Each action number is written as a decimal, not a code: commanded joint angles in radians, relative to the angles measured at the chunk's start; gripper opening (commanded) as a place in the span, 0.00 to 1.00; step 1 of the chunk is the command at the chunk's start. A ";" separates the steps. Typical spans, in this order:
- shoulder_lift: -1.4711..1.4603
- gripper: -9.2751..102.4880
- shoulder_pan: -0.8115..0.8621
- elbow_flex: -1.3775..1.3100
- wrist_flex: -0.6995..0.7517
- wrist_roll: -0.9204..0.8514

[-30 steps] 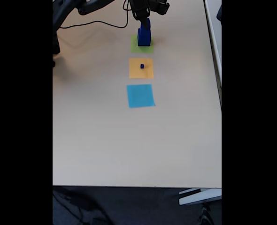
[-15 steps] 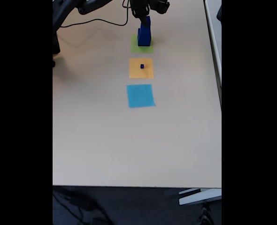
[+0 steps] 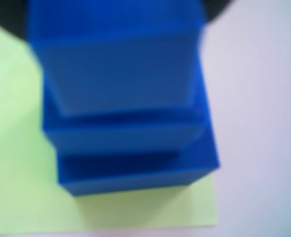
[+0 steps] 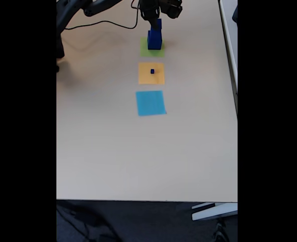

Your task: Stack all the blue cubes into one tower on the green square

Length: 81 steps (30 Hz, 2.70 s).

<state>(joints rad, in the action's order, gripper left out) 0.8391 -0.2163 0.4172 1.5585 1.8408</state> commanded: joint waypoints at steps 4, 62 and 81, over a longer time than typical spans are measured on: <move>0.028 0.08 -0.003 -0.026 0.002 0.011; 0.011 0.13 -0.012 -0.025 -0.005 -0.006; 0.015 0.16 -0.011 -0.006 -0.014 -0.009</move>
<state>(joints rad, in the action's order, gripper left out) 0.8314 -0.2316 0.4172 1.5585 1.8346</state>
